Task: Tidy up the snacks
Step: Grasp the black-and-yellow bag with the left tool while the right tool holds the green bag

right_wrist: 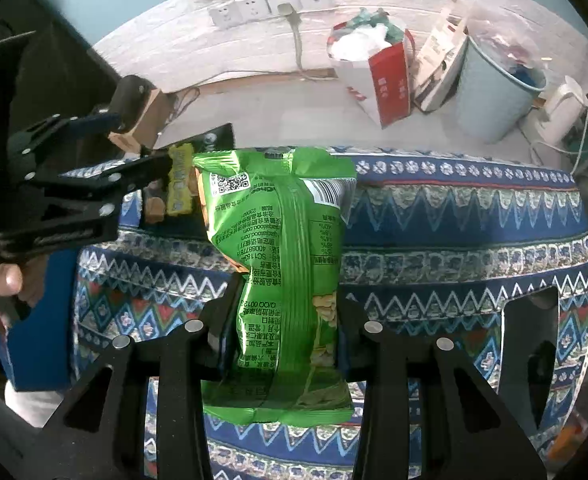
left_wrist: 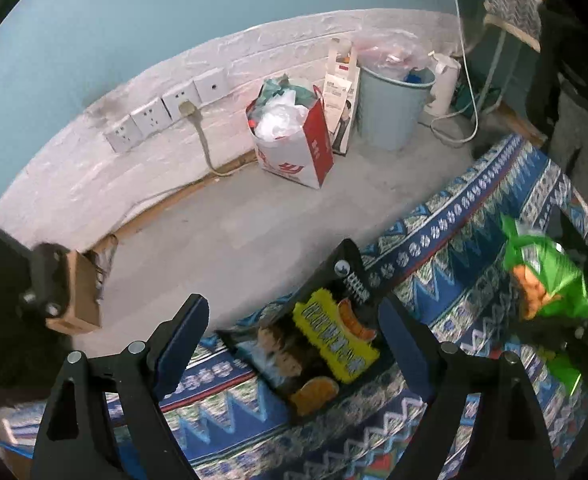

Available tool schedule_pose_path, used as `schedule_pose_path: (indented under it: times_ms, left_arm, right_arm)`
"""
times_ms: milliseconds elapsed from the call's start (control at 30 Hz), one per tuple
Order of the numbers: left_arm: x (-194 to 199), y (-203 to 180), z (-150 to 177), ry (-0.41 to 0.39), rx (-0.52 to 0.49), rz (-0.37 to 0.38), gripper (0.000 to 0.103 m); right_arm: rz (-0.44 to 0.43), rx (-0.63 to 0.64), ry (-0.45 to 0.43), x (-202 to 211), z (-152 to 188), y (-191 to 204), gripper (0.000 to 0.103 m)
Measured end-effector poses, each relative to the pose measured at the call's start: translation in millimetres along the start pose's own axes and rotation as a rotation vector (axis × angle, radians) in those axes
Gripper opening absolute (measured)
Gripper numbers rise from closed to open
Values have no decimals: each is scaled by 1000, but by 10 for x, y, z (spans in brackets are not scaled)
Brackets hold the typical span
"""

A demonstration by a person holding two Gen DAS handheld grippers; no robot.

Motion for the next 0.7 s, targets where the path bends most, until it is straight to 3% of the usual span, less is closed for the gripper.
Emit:
schedule_pose_path:
  times_ms: [500, 700]
  left_arm:
    - [-232, -94, 286, 104, 95, 84, 88]
    - [-179, -160, 624, 152, 210, 127, 88]
  right_arm:
    - [-6, -5, 23, -74, 65, 0, 37]
    - [-9, -6, 26, -64, 80, -10, 37]
Point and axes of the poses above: each gripper's, at about its wrist camera, not at the fingertips, and x roughly against the way its jaws point, y to its left, z to its underside, the point moved 10 cm from there along -x, roughly the way its jaws point, and after that the axes turned 2 degrees about z, right-handed, at the moved point
